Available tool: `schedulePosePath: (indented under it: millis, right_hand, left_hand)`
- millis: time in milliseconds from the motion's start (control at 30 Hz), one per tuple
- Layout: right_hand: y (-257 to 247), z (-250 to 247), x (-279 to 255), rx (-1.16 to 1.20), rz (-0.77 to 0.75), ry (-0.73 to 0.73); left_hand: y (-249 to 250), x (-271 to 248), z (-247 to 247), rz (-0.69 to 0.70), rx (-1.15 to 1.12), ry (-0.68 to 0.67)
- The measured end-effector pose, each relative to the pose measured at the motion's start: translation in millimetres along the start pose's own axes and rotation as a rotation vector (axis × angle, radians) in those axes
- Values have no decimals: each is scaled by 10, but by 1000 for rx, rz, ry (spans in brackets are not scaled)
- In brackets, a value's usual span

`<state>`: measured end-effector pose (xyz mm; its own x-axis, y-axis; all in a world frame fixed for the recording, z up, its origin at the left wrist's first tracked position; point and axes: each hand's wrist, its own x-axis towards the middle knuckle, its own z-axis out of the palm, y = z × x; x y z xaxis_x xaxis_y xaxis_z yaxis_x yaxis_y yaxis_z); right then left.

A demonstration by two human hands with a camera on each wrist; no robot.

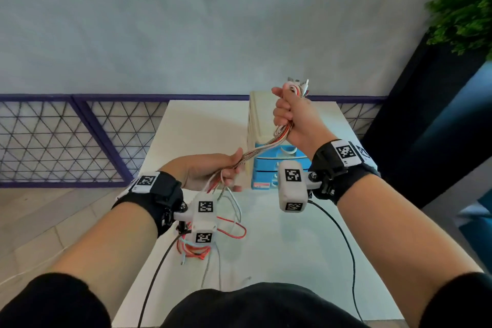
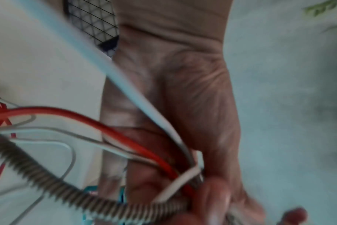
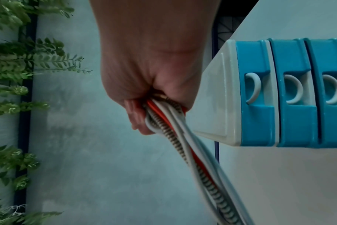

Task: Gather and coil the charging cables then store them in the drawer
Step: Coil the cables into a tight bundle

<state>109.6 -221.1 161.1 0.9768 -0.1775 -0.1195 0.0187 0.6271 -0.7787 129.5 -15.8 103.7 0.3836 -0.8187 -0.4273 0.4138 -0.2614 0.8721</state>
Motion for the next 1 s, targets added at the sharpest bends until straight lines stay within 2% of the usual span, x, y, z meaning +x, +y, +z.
schedulePosePath:
  millis: [67, 133, 267, 400, 467, 567, 633, 767, 900, 1000]
  right_hand:
    - [-24, -31, -7, -37, -33, 22]
    - [-44, -41, -15, -137, -83, 54]
    - [-53, -76, 6, -353, -145, 54]
    - [-63, -133, 14, -448, -49, -26]
    - [-59, -171, -2, -496, 19, -80]
    - [-40, -208, -35, -538, 117, -184]
    - [-33, -210, -60, -564, 195, -239]
    - [-40, -205, -109, -600, 333, -372]
    - [22, -213, -143, -584, 449, -468]
    - [82, -232, -178, -528, 505, -498]
  left_hand:
    - [17, -33, -40, -17, -34, -31]
    - [47, -34, -59, -12, -25, -7]
    - [125, 65, 0, 61, 256, 264]
    - [222, 143, 46, 237, 587, 525]
    - [265, 175, 48, 326, 670, 595]
    - [335, 184, 105, 435, 913, 670]
    - [387, 177, 157, 508, 998, 691]
    - [458, 166, 213, 598, 1006, 629]
    - [508, 183, 231, 554, 1106, 628]
    - [544, 183, 228, 524, 1022, 669]
